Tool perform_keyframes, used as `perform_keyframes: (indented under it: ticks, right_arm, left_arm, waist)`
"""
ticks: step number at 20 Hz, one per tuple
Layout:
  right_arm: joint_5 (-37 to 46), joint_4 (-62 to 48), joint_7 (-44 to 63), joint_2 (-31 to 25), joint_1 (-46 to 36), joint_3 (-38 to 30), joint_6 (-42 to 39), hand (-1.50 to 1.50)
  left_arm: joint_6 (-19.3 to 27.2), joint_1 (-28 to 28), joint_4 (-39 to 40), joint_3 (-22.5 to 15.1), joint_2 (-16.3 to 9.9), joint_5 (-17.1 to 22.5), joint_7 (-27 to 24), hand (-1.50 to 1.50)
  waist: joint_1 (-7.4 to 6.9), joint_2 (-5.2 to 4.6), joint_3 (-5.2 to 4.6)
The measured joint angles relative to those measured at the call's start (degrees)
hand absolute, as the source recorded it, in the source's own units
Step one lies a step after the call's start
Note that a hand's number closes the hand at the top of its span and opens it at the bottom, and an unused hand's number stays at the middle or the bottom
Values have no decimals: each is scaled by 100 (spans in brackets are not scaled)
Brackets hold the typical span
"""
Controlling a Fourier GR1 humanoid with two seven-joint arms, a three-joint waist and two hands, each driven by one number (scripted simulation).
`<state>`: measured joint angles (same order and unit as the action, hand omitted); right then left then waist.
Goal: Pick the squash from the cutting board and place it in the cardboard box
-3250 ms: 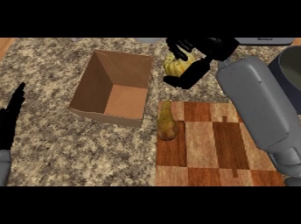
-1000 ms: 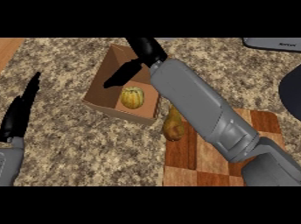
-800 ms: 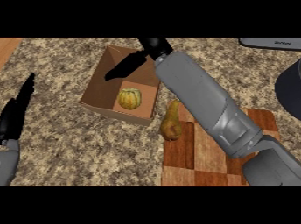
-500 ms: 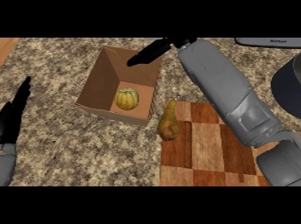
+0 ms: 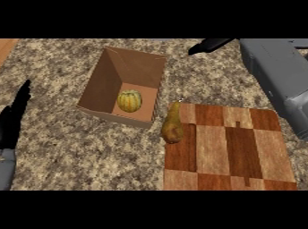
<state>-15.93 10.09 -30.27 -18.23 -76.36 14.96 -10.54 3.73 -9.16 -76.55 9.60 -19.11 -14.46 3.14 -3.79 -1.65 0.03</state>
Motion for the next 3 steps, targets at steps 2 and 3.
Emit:
perform_keyframes:
  ticks: [2,3]
  right_arm:
    - [92,-106,-138,-209,50,42,-272,-150]
    - [151,-157,-219,-294,73,76,-349,-150]
  left_arm:
    - [-12,-10,21,-1,-16,-18,15,0]
    - [-15,-12,-14,-11,-13,-21,23,0]
  waist:
    - [-7,-7,1]
    - [-35,-18,3]
